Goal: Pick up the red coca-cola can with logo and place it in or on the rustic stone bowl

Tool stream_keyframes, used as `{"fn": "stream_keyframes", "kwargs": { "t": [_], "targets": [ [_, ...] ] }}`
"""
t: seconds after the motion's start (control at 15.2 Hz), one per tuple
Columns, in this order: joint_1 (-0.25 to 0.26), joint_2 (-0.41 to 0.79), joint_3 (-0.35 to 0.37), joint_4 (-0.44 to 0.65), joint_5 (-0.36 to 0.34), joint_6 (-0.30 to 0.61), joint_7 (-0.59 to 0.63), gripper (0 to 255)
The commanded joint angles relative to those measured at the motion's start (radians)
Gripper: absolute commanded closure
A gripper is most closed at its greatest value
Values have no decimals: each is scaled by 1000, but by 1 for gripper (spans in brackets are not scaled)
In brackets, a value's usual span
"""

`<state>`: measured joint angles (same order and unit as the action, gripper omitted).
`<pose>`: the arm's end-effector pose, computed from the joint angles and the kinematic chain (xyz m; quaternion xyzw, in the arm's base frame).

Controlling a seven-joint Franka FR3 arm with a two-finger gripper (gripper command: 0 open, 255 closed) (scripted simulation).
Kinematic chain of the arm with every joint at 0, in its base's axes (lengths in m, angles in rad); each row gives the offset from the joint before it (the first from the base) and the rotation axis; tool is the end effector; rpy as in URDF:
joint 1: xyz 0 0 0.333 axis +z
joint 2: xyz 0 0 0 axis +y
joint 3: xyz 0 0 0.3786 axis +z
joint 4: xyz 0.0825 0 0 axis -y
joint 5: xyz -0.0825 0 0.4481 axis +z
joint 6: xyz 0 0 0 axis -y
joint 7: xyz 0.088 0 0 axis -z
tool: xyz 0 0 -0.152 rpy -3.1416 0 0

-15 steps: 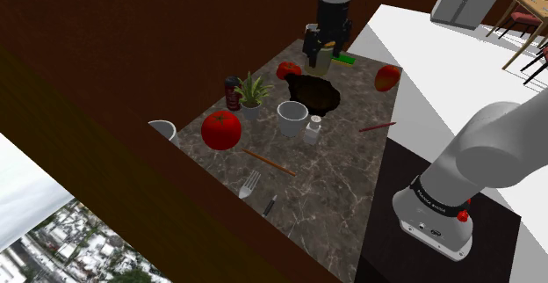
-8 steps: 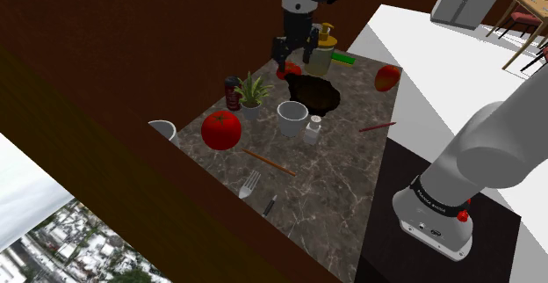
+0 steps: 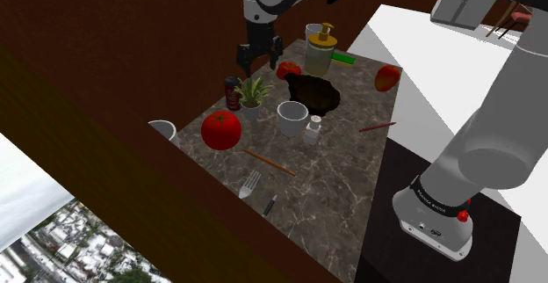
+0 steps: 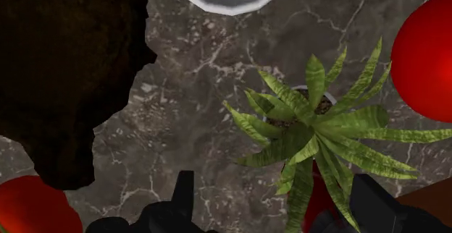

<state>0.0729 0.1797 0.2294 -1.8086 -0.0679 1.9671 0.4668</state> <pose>0.6497 0.1882 0.4336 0.9974 -0.0704 -0.0034 0.0131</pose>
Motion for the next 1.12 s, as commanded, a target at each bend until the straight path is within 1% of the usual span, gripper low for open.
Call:
{"fn": "stream_keyframes", "kwargs": {
  "t": [0.0, 0.4, 0.86, 1.06],
  "targets": [
    [13, 77, 4, 80, -12, 0, 18, 0],
    [68, 322, 6, 374, -49, -40, 59, 0],
    [68, 347, 1, 319, -56, 40, 64, 0],
    [68, 350, 0, 315, -57, 47, 65, 0]
  ]
}}
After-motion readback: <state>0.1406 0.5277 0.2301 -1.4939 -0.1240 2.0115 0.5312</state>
